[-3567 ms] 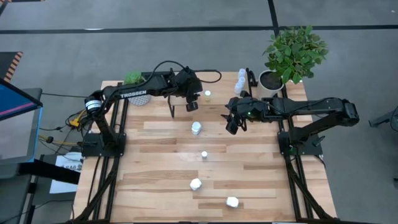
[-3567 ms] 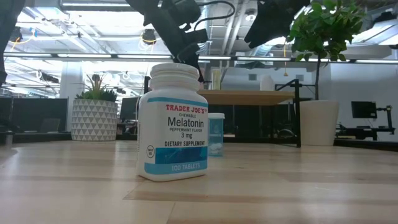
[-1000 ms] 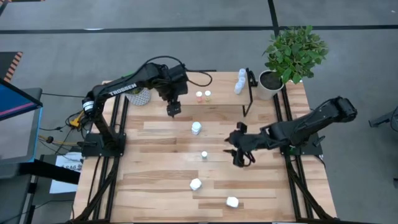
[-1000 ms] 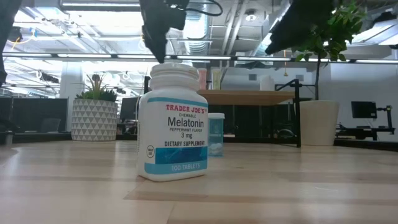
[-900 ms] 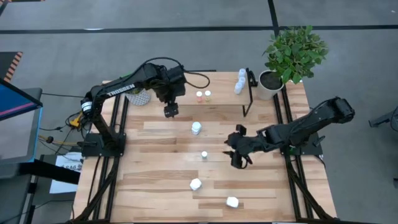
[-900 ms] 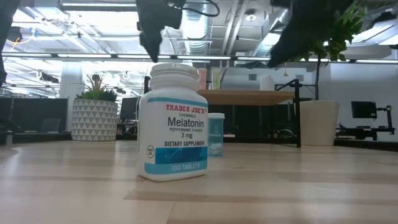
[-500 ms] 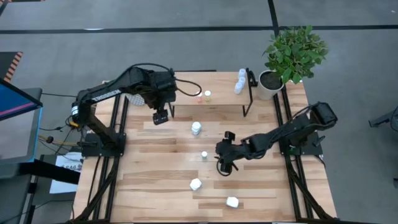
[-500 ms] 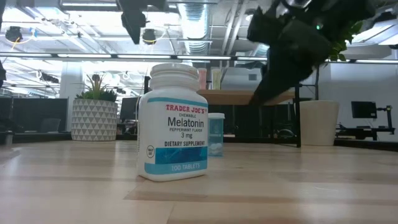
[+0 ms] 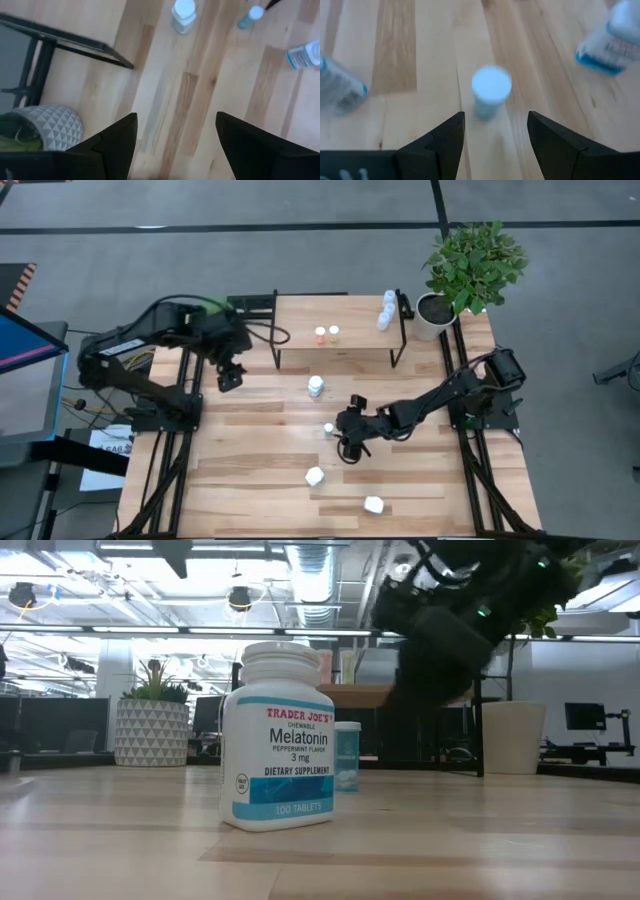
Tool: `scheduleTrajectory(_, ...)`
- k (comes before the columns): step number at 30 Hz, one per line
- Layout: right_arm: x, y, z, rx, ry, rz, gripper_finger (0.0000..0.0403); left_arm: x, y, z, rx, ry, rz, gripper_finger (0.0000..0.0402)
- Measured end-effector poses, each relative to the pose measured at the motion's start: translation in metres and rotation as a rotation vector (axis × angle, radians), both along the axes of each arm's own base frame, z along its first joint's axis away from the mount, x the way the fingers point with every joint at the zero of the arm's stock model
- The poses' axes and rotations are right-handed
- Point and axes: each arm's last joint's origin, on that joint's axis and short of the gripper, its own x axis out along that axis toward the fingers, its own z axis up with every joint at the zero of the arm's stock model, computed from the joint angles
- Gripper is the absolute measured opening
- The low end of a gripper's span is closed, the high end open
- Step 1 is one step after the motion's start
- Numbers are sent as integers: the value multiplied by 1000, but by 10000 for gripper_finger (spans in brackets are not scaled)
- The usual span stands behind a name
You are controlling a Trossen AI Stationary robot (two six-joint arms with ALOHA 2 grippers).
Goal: Pick and place medicine bottles onto shelf by color
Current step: Put the blue pill on the shelf
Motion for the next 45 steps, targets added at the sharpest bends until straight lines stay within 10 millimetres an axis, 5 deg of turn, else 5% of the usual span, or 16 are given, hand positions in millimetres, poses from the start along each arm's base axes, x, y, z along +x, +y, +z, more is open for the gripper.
scheduleTrajectory(10, 17, -10, 10, -11, -21, 23, 239, -29, -10, -24, 1, -75, 41, 256)
scheduleTrajectory(18, 24, -12, 6, 7, -3, 33, 239, -30, -10, -42, -4, -37, 41, 256)
scheduleTrajectory(45, 27, -11, 4, 4, 3, 54, 225, -27, -9, -43, -4, -45, 44, 256)
